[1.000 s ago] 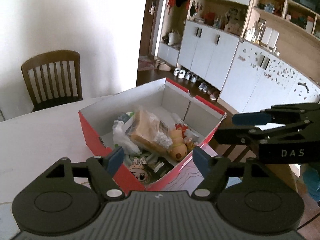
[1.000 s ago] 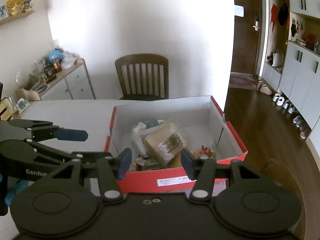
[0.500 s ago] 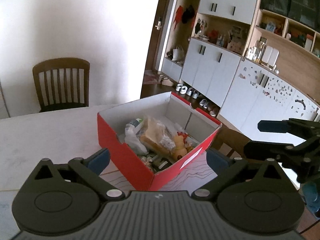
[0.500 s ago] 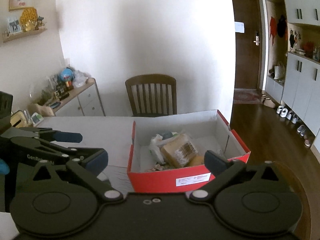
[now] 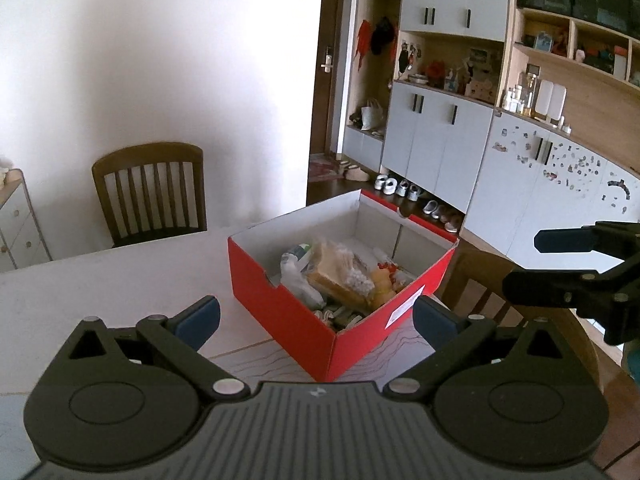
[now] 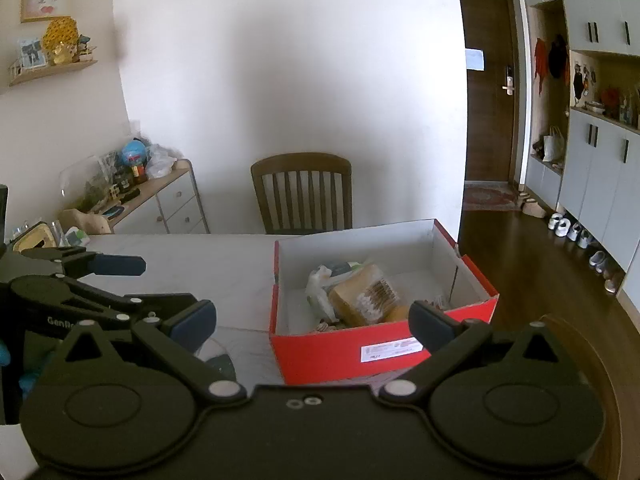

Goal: Organize objects

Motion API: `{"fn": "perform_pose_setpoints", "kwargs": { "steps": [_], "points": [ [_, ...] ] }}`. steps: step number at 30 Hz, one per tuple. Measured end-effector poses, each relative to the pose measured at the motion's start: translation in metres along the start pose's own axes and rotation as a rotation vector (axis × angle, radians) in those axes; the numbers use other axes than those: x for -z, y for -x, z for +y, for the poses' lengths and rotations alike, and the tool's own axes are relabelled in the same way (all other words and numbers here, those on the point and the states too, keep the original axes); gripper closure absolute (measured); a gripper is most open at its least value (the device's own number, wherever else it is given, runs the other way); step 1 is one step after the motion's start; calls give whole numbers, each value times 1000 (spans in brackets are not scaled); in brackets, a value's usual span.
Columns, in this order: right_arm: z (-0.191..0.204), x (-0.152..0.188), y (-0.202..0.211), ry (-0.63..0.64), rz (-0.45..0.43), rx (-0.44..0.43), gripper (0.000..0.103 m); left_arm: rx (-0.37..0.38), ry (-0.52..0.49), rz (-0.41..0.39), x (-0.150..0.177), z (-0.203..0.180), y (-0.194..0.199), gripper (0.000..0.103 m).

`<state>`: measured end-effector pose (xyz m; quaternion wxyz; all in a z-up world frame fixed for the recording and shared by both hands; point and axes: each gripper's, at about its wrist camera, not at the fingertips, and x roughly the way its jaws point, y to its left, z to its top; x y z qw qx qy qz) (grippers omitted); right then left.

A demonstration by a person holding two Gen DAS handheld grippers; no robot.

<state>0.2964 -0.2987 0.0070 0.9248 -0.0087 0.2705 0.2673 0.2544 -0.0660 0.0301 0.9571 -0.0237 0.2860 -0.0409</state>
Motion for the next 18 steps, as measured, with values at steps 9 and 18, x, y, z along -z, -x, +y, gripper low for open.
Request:
{"fn": "perform_pose_setpoints", "kwargs": {
  "steps": [9, 18],
  "points": [
    [4, 4, 3, -2, 3, 5, 0, -37, -7, -9, 3, 0, 6, 0],
    [7, 9, 3, -10, 17, 9, 0, -20, 5, -8, 2, 3, 6, 0]
  ]
}}
